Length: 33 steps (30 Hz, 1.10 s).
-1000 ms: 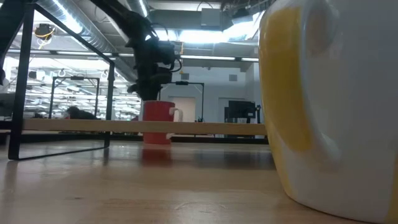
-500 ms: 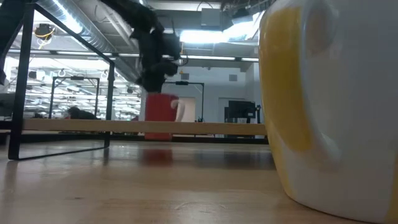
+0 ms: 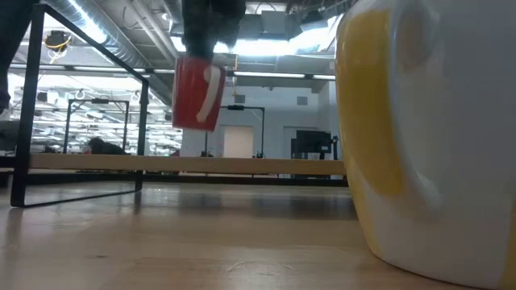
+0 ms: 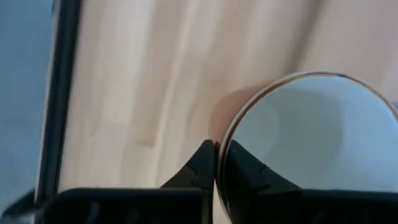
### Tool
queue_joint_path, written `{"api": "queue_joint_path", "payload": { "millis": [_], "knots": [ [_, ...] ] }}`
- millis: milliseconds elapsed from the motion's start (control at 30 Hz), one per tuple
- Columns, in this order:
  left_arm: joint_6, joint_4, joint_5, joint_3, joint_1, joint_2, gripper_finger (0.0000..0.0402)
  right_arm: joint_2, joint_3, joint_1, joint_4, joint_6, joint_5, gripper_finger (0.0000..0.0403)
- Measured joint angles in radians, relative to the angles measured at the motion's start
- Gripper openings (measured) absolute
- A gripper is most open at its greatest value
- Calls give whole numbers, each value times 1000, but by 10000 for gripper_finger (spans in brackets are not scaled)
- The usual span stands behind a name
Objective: Stack small to large cups/mugs on shelf
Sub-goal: Put the red mug on the shelf
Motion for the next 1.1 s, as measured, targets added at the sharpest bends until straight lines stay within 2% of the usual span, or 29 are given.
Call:
{"api": "queue_joint_path", "payload": {
  "millis": [167,367,500,667,800,1100],
  "knots": [
    [-53,53,9,1,-119,-49,12,0,0,0,-16,28,-9,21],
    [-100,-2,-2,-29,-198,-60,12,0,0,0,-15,24,-10,21],
    [-120,5,12,-137,-238,-86,12,0,0,0,-16,41,-47,21],
    [-193,139,39,-278,-286,-146,12,0,0,0,-16,76,-111,21],
    [-268,223,79,-373,-327,-197,12,0,0,0,-18,120,-113,21],
    [-385,349,54,-513,-422,-246,12,0,0,0,-35,151,-114,21]
  ]
}}
